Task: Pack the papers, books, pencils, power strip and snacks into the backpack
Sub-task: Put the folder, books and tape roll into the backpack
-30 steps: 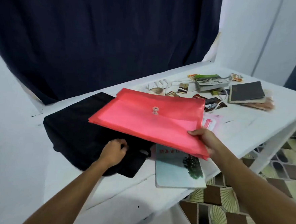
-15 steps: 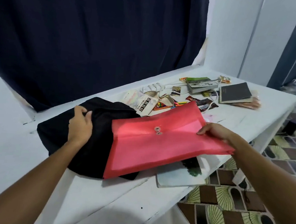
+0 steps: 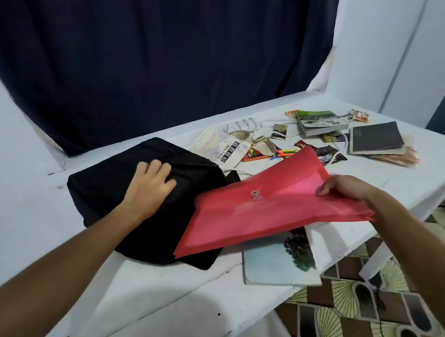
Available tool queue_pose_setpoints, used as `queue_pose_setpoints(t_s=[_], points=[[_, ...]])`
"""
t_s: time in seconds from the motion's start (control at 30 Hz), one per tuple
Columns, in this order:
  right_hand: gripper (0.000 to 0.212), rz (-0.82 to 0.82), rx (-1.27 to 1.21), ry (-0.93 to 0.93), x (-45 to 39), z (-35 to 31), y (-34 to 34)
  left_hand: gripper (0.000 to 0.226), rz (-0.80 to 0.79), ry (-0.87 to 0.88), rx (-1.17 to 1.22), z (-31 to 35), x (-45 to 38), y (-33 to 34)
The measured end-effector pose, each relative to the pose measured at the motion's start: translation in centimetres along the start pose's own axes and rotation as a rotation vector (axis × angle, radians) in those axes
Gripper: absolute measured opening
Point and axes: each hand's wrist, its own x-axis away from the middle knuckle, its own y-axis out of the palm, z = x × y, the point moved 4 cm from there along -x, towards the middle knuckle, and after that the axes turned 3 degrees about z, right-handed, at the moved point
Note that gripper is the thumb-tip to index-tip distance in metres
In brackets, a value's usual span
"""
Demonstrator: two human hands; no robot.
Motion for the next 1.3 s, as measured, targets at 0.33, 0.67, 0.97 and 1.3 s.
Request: queue_pose_setpoints(t_s=[0.33,0.67,0.97,1.3], points=[[0.015,-0.104,0.064,-0.003,-2.8,-3.0,0.3,0.09,-0.696,-0.57,0.12,4.6,1.0,4.4],[0.01,-0.098,0.148,-0.035,-6.2,-6.1,-0.9,0.076,-0.679,-0.689,0.227,0.2,-0.4,6.8],[0.013,-0.013,0.131,-0.093,-6.1,-9.5,0.5,0.067,-0.545,-0.912,0.575,-7.8,-4.8,5.1],[0.016,0.093,-0.046,-0.164,-3.3,-11.0,5.9,0.063,-0.423,-0.867,0.697,-9.2,-6.2,3.0]])
